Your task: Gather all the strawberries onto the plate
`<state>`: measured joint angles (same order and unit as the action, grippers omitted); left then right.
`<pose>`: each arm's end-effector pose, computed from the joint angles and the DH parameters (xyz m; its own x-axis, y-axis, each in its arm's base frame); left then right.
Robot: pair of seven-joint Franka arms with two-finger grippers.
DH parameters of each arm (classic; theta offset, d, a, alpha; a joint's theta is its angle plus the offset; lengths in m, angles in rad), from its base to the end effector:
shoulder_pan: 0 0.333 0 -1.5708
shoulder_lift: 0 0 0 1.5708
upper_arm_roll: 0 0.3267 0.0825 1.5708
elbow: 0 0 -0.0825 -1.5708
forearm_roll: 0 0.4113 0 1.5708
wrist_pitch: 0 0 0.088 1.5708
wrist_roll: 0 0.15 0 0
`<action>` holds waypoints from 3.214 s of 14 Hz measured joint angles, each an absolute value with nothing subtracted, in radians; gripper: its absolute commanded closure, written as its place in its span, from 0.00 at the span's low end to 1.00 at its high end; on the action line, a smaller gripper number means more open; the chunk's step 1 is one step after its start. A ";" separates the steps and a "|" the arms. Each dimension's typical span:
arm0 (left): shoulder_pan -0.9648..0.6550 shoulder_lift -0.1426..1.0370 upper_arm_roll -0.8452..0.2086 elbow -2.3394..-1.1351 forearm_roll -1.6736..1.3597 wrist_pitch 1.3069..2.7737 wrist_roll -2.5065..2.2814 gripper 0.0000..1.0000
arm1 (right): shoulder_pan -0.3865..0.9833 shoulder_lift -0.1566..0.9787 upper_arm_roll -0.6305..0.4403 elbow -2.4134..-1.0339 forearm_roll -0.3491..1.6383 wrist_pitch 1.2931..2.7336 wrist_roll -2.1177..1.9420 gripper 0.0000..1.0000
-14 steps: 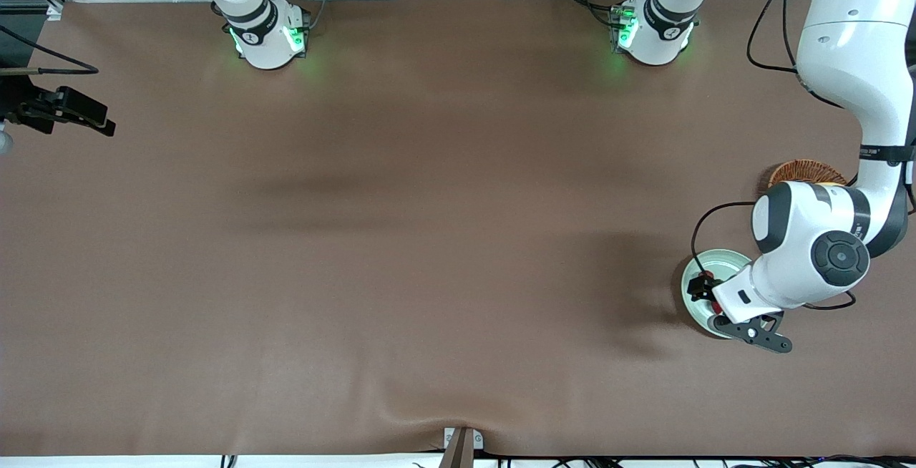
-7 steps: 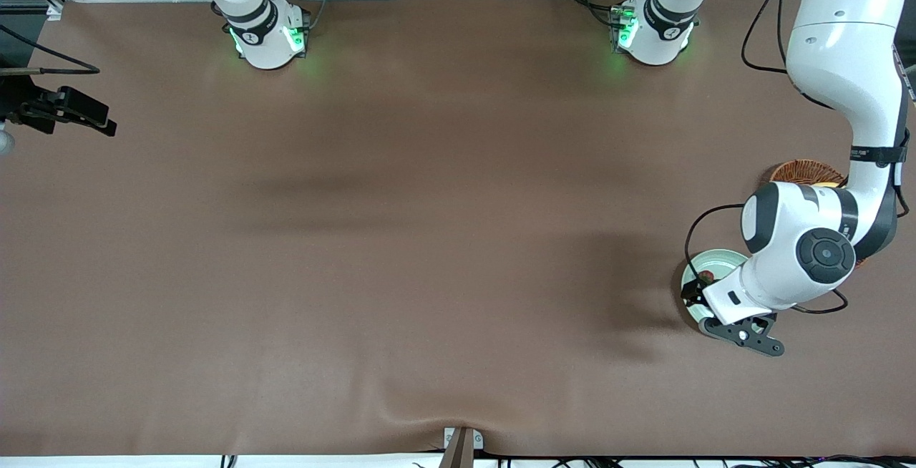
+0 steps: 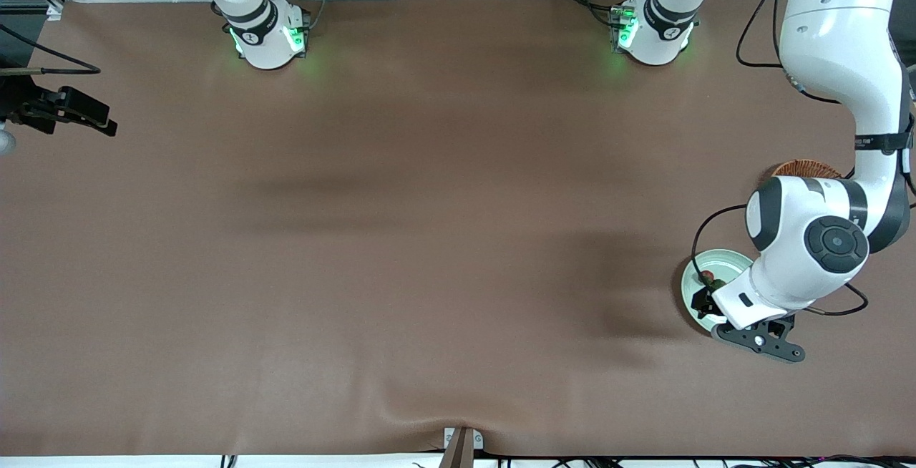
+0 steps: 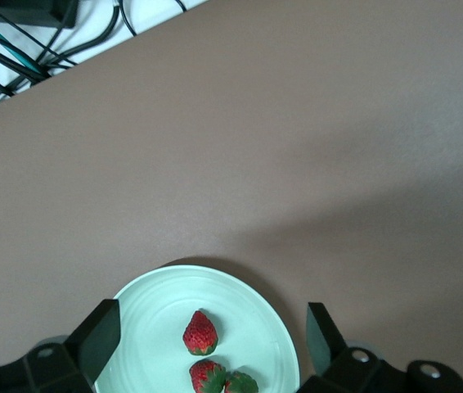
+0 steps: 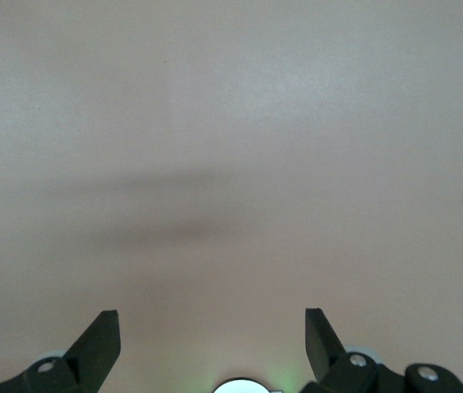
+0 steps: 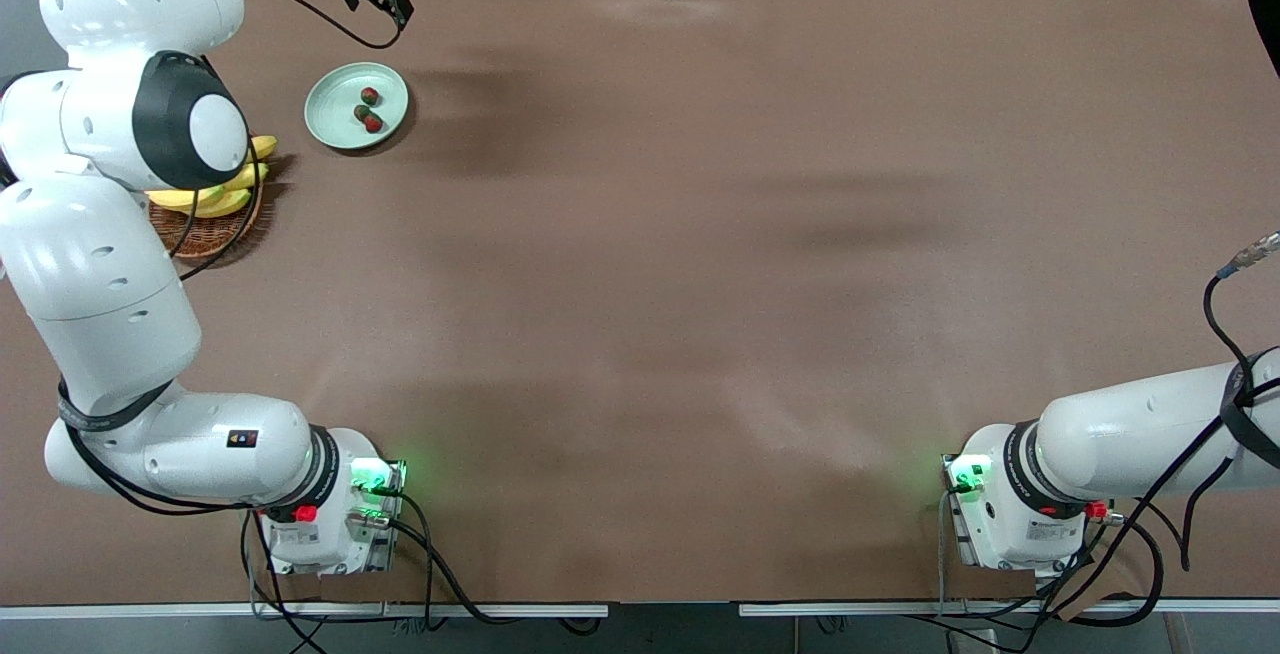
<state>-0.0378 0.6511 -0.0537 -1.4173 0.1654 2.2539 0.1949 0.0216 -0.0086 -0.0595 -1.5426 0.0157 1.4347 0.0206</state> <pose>0.7772 -0.0541 0.2888 0.9186 -0.3632 0.1556 -0.3423 -0.9283 -0.1455 0.5601 -0.0188 0.6000 0.9935 -0.0561 -0.0994 -0.0578 -0.9982 -0.0142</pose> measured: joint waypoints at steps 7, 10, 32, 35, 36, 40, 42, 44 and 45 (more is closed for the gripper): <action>-0.040 0.433 -0.050 -1.402 0.064 1.980 0.098 0.00 | 0.022 -0.009 -0.059 -1.542 0.015 1.439 0.025 0.00; -0.042 0.287 -0.053 -1.401 0.055 1.744 0.052 0.00 | 0.030 -0.009 -0.059 -1.542 0.015 1.439 0.049 0.00; -0.048 -0.018 0.043 -1.590 0.004 1.709 0.000 0.00 | 0.059 -0.014 -0.067 -1.539 0.011 1.449 0.082 0.00; -0.060 -0.018 0.047 -1.584 0.004 1.709 -0.055 0.00 | 0.059 -0.014 -0.067 -1.539 0.010 1.452 0.082 0.00; -0.070 -0.018 0.043 -1.583 0.004 1.709 -0.073 0.00 | 0.059 -0.014 -0.067 -1.539 0.010 1.453 0.082 0.00; -0.084 -0.017 0.037 -1.584 0.004 1.706 -0.077 0.00 | 0.059 -0.015 -0.067 -1.539 0.008 1.453 0.081 0.00; -0.084 -0.015 0.037 -1.584 0.004 1.706 -0.077 0.00 | 0.059 -0.015 -0.067 -1.539 0.007 1.453 0.081 0.00; -0.084 -0.013 0.037 -1.584 0.004 1.706 -0.077 0.00 | 0.059 -0.015 -0.067 -1.539 0.006 1.453 0.081 0.00; -0.084 -0.012 0.038 -1.584 0.004 1.706 -0.077 0.00 | 0.059 -0.015 -0.067 -1.539 0.005 1.454 0.081 0.00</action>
<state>-0.0841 -0.0117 0.0375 -1.5838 0.0040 1.7060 -0.0765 0.0593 -0.0145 -0.0670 -1.5391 0.0051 1.4539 0.0807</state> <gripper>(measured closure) 0.000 0.000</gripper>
